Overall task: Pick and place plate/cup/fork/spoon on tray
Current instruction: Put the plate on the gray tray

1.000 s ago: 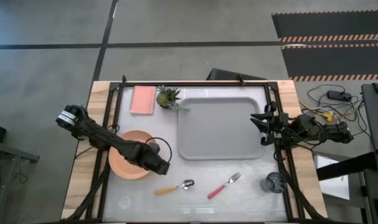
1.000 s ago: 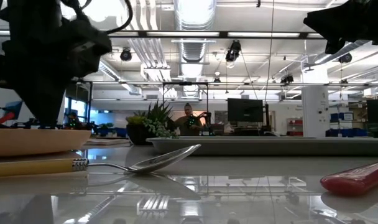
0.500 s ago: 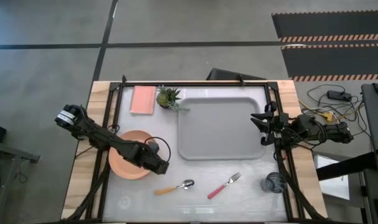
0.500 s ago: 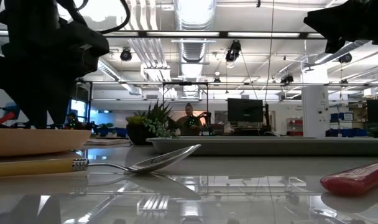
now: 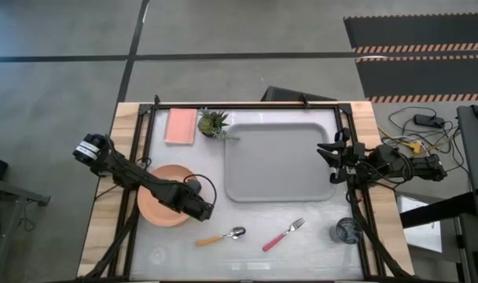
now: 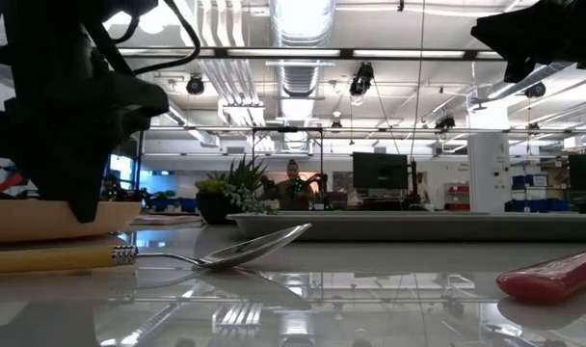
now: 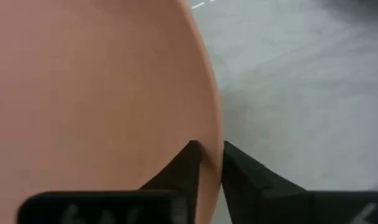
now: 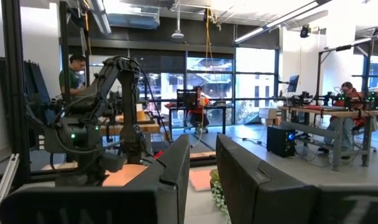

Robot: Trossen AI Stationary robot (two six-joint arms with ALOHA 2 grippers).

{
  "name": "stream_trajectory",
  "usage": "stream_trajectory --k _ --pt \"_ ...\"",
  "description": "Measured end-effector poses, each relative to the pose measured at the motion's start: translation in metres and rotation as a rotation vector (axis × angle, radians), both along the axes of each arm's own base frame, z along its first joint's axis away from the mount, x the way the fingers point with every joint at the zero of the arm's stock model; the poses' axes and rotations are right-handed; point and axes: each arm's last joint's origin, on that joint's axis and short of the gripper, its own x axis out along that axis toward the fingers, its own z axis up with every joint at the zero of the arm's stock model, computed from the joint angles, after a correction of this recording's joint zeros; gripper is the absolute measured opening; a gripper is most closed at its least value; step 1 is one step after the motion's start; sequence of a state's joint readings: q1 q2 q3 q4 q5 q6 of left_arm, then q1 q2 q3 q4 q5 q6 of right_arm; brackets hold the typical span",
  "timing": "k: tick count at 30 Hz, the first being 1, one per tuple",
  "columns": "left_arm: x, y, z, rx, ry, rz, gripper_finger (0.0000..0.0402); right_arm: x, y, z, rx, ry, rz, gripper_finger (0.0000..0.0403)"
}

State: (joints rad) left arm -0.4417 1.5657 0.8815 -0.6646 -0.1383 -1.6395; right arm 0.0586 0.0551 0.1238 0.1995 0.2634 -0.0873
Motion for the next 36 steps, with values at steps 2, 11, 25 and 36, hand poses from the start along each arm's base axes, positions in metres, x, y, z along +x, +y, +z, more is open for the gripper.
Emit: stream_trajectory --k 2,11,25,36 --pt "0.0 -0.001 0.001 0.002 -0.003 -0.007 0.0015 0.0 0.0 0.0 0.0 0.0 0.0 0.0068" --pt "0.009 -0.009 0.017 -0.013 -0.033 -0.223 0.0004 0.0 0.0 0.0 -0.002 0.0 -0.001 0.0068" --pt "0.031 -0.041 0.107 0.361 -0.27 -0.658 0.0002 0.0 0.0 0.0 -0.02 0.004 -0.006 0.0068" --pt "0.061 -0.033 0.14 0.696 -0.483 -0.792 0.0001 0.0 0.0 0.001 -0.036 -0.006 -0.011 0.0068"
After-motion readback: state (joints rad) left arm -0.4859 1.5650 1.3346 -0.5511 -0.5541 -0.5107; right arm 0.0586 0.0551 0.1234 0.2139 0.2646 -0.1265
